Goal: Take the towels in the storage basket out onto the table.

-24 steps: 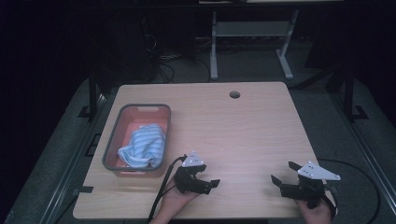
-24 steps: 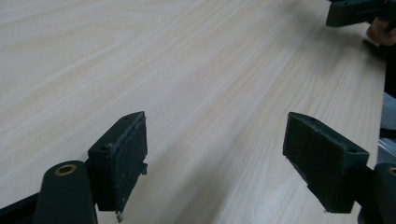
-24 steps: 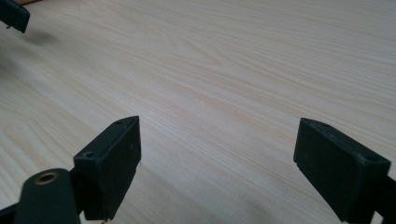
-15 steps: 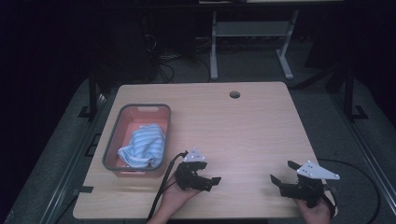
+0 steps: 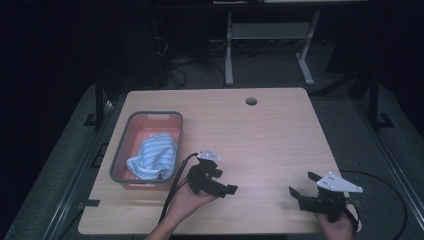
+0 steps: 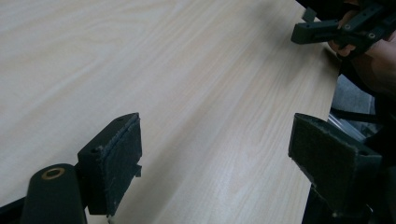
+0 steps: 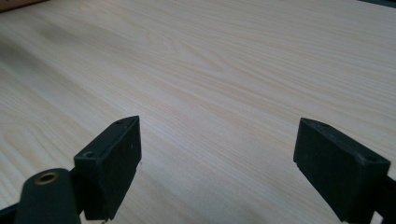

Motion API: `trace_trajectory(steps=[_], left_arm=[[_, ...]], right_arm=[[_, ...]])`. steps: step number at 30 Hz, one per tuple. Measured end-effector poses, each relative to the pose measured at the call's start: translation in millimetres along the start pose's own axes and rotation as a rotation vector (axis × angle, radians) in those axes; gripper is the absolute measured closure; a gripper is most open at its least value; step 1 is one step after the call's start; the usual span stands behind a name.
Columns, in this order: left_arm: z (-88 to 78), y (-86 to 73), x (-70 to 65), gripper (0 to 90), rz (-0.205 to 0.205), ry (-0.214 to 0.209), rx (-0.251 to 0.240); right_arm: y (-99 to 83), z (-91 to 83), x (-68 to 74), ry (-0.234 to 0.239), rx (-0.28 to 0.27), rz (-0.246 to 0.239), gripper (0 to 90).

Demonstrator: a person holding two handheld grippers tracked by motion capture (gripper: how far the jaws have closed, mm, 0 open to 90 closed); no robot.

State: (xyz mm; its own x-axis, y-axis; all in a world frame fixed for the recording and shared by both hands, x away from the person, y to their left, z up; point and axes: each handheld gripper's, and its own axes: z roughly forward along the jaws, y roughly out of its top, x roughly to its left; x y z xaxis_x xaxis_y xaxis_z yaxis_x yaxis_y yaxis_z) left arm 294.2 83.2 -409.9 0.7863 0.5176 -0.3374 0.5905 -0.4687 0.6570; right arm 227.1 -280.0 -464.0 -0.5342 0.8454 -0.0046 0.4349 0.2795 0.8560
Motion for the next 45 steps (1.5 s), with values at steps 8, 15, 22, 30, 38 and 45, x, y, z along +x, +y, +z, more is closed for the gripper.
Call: trace_trajectory(steps=[8,15,22,30,38,45], left_arm=[[-12.5,30.5,6.0,16.9,0.034,-0.025,0.045],[-23.4,44.0,12.7,17.6,0.044,-0.021,0.054],[-41.4,54.4,27.4,17.9,0.011,-0.006,0.054],[-61.3,64.0,36.5,18.0,-0.009,-0.010,0.026],[-79.1,67.6,48.7,18.0,-0.045,0.014,0.019],[-95.7,60.5,64.1,19.5,-0.093,0.066,-0.001]], right_arm=[[1.0,2.9,2.7,0.005,0.006,-0.024,14.6],[1.0,4.9,1.6,0.009,0.014,-0.020,14.6],[2.0,2.0,2.3,0.008,0.006,-0.025,14.6],[2.2,2.8,3.3,0.007,0.011,-0.035,14.6],[1.7,0.0,1.0,-0.001,0.013,-0.034,14.6],[1.0,-5.4,-0.3,-0.012,0.007,-0.019,14.8]])
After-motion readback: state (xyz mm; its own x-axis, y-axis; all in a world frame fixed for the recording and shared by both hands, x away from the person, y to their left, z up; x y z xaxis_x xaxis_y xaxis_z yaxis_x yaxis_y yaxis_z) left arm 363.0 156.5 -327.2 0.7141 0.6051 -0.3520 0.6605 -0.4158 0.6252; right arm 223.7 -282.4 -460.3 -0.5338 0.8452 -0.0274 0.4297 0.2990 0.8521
